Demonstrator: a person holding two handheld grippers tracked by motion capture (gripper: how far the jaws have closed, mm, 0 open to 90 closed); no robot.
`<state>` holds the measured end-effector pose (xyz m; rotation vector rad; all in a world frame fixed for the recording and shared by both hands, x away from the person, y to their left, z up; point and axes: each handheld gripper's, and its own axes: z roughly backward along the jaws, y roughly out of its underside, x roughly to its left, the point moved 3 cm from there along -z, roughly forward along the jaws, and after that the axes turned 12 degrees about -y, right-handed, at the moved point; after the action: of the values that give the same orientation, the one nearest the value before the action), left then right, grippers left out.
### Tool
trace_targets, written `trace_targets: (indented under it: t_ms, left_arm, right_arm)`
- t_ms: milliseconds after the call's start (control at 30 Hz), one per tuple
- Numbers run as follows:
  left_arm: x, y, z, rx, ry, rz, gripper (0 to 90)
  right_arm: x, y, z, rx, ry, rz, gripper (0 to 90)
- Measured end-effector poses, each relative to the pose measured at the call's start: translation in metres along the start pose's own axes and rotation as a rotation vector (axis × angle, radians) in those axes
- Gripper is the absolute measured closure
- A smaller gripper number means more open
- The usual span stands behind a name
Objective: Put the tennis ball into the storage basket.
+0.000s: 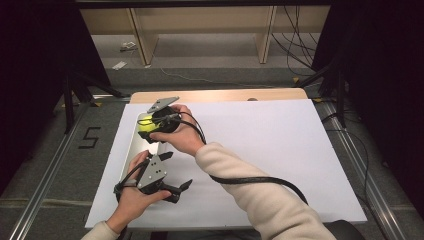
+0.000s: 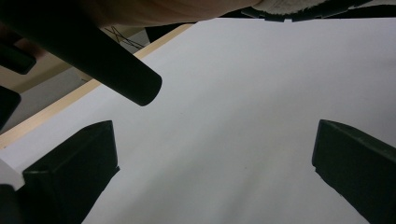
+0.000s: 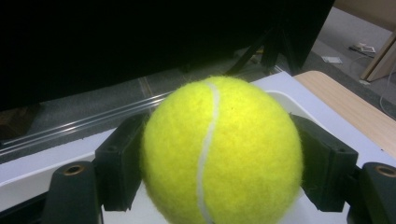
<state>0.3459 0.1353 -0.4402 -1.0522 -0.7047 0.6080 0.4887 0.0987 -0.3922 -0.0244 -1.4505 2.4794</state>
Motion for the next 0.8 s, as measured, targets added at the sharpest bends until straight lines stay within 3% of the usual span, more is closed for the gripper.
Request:
trace_targets:
  t_ms: [800]
  left_arm:
    - [0.0, 0.0, 0.001, 0.001, -0.002, 0.004, 0.0]
  right_arm:
    - [0.0, -0.002, -0.013, 0.026, -0.028, -0.001, 26.8]
